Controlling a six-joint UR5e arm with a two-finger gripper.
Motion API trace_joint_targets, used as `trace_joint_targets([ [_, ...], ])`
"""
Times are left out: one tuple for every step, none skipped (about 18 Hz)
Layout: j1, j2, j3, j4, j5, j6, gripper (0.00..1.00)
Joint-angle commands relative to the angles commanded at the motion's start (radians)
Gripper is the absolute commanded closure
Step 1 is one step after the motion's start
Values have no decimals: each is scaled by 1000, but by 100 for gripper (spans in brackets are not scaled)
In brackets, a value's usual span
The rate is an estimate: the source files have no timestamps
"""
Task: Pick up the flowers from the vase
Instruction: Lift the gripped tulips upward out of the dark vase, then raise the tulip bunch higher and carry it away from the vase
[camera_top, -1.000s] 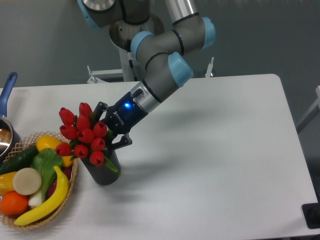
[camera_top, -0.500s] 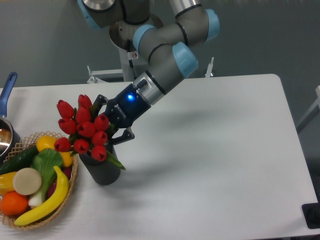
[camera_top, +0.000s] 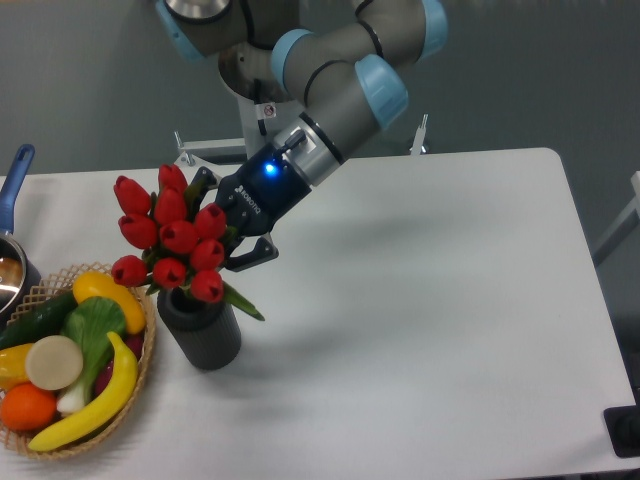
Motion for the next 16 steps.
trace_joint_targets([
  [3, 2, 2, 0, -12, -2, 54],
  [12, 6, 8, 0, -20, -3, 55],
  [21, 9, 8, 0, -26, -6, 55],
  [26, 11, 8, 0, -40, -12, 55],
  [34, 11, 9, 0, -55, -12, 55],
  [40, 12, 11, 0, -71, -14, 55],
  [44, 14, 17, 0, -81, -17, 55],
  [45, 17, 20, 0, -81, -34, 55],
  [48, 23, 22, 0, -83, -54, 55],
  [57, 28, 22, 0, -83, -60, 57],
  [63, 29, 26, 0, -89, -60, 57],
  [66, 29, 32, -2, -107, -61, 59],
  [77, 29, 35, -2, -129, -63, 59],
  [86, 29, 37, -2, -144, -71, 59],
  [92, 29, 41, -2, -147, -78, 59],
  [100, 29, 43, -2, -149, -78, 59],
])
